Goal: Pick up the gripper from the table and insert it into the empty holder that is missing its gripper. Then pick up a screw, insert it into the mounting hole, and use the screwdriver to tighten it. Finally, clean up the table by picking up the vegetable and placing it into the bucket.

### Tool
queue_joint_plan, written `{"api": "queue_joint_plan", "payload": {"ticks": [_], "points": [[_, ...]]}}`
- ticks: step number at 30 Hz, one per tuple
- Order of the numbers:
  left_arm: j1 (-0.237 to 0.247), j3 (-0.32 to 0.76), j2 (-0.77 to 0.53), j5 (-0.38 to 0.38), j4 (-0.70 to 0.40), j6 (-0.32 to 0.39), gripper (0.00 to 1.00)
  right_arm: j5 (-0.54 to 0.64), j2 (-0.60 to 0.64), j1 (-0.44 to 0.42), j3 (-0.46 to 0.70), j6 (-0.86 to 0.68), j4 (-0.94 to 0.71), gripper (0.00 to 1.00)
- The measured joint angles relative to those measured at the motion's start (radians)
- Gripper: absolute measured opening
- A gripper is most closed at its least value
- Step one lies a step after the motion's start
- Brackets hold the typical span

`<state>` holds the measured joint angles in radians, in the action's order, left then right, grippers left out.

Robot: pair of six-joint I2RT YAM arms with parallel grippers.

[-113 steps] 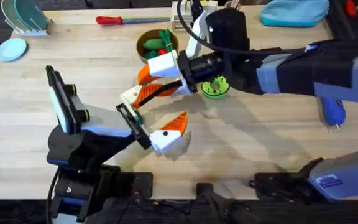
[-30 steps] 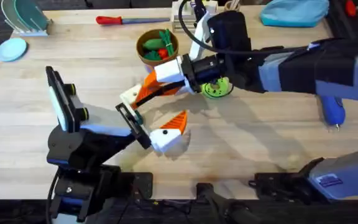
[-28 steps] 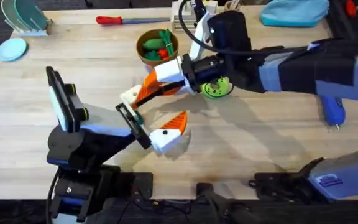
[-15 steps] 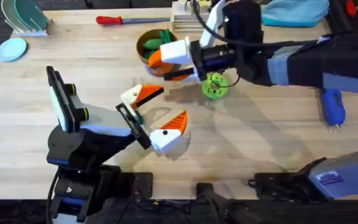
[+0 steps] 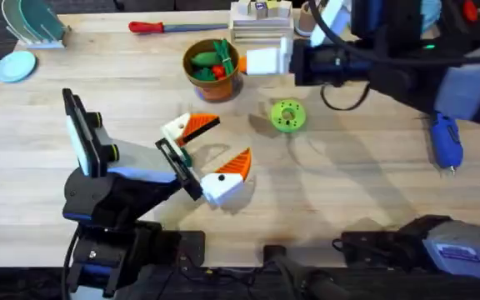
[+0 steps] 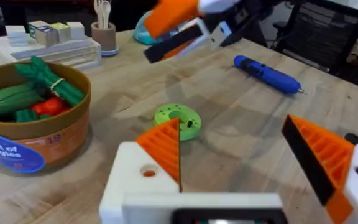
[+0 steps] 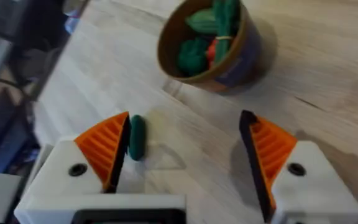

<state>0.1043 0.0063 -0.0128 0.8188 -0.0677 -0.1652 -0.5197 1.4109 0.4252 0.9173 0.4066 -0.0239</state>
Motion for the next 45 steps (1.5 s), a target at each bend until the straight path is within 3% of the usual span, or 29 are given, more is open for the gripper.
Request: {"api": "queue_joint_plan", "payload": {"ticks": [5,10,24,27,33,45], "points": [[0.000,0.000,0.000,0.000,0.000,0.000,0.993,0.234,-0.088,0.003,0.000,-0.179,-0.225,0.992],[0.000,0.000,0.000,0.000,0.000,0.000,0.993,0.437,-0.097,0.060,0.000,-0.303,-0.357,0.993],[0.000,0.000,0.000,0.000,0.000,0.000,0.993,0.586,-0.001,0.149,0.000,-0.446,-0.403,0.976],[0.000,0.000,0.000,0.000,0.000,0.000,0.993,0.622,0.017,0.188,0.000,-0.462,-0.405,0.912],[0.000,0.000,0.000,0.000,0.000,0.000,0.993,0.659,0.063,0.218,0.000,-0.474,-0.421,0.612],[0.000,0.000,0.000,0.000,0.000,0.000,0.992,0.677,0.146,0.218,0.000,-0.482,-0.418,0.328]]}}
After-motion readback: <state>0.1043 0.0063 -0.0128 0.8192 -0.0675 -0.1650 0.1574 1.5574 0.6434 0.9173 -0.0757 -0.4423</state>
